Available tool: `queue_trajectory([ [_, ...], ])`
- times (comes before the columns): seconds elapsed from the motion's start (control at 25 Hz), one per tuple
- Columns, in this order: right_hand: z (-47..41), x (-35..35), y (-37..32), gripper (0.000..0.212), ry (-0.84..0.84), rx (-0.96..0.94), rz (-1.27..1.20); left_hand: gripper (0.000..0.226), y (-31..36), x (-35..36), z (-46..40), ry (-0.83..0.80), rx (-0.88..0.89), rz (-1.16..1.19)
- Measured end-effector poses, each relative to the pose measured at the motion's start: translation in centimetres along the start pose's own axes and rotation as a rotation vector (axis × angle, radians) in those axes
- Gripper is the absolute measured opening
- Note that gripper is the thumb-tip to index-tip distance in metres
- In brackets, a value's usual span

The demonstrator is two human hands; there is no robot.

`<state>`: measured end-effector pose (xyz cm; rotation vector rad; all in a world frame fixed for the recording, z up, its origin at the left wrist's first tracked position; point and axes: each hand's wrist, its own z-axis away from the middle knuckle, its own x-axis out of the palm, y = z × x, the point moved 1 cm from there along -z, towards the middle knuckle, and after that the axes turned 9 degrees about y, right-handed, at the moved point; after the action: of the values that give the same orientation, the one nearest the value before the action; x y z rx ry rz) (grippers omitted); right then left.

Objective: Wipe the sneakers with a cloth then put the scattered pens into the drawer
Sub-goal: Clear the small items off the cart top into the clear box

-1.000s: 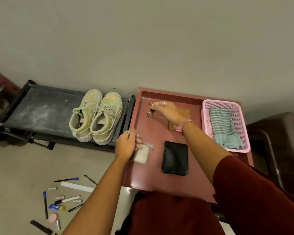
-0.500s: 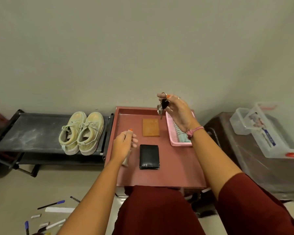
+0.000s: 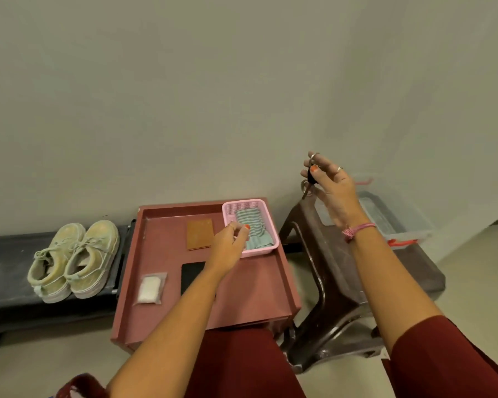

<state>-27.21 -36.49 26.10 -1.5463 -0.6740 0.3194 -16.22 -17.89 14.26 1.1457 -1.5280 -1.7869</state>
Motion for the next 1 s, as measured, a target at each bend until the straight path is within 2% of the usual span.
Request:
queue_trajectory([
  [0.08,-0.8,-2.9,-0.3,0.03,0.061,-0.03,0.076,0.015,0.7,2.9,-0.5,-0.023,0.054,-0.087],
  [0.36,-4.9,-10.2,2.0,0.028,0.227,-0.027,0.17,0.061,3.8,13.1,-3.0,-0.133,0.258,-0.315],
  [0.48,-6.9,-11.9,3.4,0.025,0.258,-0.026,0.25,0.07,4.2,17.1,-4.7,-0.193,0.332,-0.454],
  [0.64,-9.3,-13.4,5.3,0.024,0.355,-0.005,0.324,0.071,3.7,21.0,-6.9,-0.272,0.435,-0.658],
  [0.76,-10.7,-13.9,6.2,0.023,0.351,-0.002,0.396,0.067,3.3,22.8,-8.6,-0.316,0.461,-0.735],
  [0.88,-11.8,-14.2,6.8,0.023,0.33,0.001,0.456,0.055,2.6,23.7,-9.6,-0.352,0.427,-0.683],
  [1.0,-11.9,-14.6,7.6,0.025,0.301,0.0,0.554,0.042,2.3,24.0,-9.7,-0.322,0.384,-0.565],
])
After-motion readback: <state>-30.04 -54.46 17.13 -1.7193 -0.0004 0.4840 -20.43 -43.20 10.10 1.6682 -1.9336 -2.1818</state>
